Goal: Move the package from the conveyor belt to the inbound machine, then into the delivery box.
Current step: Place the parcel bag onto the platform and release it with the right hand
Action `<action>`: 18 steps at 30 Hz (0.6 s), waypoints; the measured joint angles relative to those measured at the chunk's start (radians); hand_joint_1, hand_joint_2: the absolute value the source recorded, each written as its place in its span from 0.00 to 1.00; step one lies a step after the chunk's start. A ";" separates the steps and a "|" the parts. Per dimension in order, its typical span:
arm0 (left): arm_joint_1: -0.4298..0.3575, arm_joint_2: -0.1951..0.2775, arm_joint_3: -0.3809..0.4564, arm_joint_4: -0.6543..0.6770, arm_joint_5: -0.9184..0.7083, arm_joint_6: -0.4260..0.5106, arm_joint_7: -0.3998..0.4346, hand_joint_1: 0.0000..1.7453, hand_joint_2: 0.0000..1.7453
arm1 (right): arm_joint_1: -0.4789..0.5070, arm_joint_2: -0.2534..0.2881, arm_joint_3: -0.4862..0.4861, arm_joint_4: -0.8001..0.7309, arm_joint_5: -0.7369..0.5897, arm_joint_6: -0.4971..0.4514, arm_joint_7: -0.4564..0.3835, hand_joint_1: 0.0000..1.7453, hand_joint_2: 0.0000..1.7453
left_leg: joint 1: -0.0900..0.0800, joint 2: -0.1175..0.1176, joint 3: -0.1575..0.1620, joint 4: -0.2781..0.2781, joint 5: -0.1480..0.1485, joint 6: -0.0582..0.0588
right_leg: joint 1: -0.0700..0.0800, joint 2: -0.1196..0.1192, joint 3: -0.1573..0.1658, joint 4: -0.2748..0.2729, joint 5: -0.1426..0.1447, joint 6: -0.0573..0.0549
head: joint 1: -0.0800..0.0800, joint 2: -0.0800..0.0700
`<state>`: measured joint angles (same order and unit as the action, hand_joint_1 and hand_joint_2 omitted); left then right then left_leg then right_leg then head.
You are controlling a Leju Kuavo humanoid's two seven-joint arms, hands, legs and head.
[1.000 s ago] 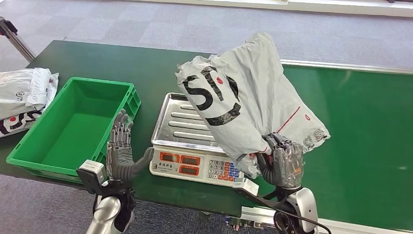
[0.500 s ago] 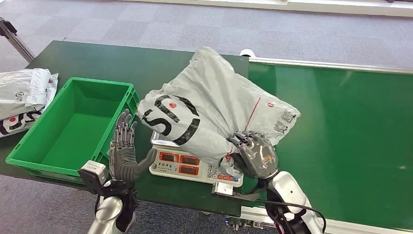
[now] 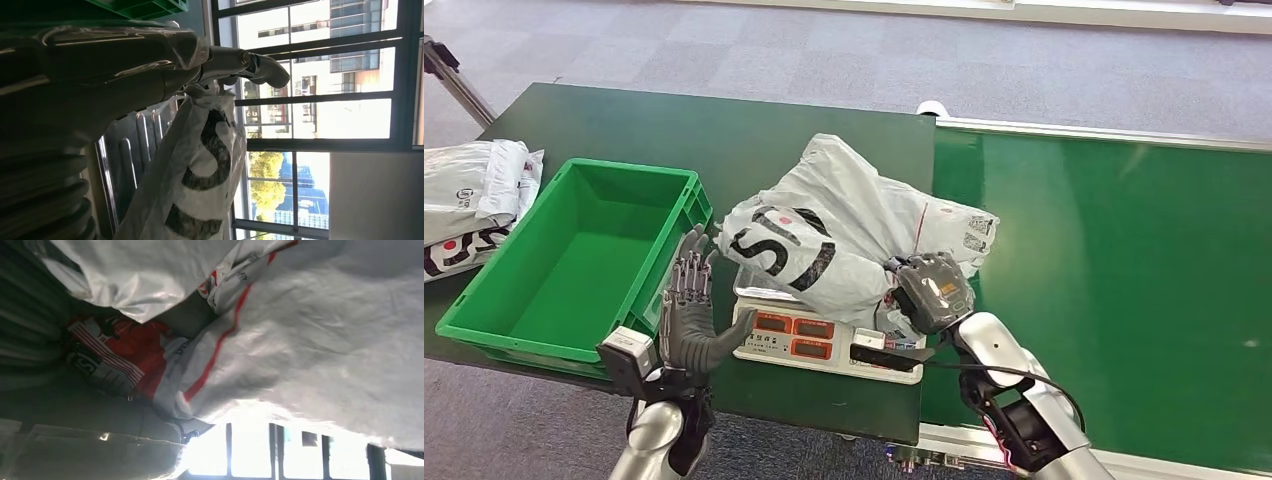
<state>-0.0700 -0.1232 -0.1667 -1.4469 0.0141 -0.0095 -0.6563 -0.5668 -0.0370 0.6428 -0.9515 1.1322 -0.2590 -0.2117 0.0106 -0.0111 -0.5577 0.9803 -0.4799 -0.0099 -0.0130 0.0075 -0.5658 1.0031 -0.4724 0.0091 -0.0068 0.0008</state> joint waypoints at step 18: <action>-0.048 -0.001 -0.020 0.030 -0.002 0.015 0.017 0.00 1.00 | 0.001 0.018 -0.049 -0.054 -0.236 -0.088 -0.155 1.00 1.00 | 0.000 0.000 0.000 0.000 0.000 0.000 | 0.000 0.000 -0.001 0.000 0.000 0.000 | 0.000 0.000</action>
<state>-0.1184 -0.1240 -0.1868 -1.4169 0.0116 0.0055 -0.6397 -0.5663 -0.0195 0.5934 -1.0052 0.8961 -0.3467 -0.3669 0.0106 -0.0111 -0.5579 0.9805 -0.4799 -0.0098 -0.0130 0.0076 -0.5667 1.0031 -0.4724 0.0092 -0.0067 0.0008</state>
